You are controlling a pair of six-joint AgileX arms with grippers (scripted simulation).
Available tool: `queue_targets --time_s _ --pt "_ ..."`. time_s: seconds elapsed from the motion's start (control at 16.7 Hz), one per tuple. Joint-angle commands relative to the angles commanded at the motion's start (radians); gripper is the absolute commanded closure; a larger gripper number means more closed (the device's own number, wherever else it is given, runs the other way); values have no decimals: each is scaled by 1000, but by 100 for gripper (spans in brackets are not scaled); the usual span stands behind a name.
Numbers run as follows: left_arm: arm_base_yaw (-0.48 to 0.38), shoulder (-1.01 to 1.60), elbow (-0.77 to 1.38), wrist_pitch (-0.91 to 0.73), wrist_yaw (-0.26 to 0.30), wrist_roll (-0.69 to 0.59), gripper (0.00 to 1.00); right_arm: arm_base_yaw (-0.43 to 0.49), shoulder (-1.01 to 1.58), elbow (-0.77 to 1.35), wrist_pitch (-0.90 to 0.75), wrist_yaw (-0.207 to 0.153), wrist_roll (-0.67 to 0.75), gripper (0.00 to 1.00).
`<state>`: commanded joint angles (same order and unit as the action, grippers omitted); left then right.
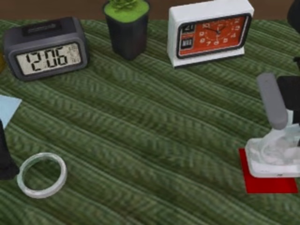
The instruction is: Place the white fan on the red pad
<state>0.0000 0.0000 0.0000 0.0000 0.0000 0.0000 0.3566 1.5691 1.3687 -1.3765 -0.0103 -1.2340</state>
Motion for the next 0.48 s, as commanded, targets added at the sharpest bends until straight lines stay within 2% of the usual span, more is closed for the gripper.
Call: queue_targets --time_s 0.18,0.48 --pt "0 0 0 0 0 0 0 4 5 -13 15 0 2 100" --pt "0 0 0 0 0 0 0 -2 14 -116 130 0 -1 100"
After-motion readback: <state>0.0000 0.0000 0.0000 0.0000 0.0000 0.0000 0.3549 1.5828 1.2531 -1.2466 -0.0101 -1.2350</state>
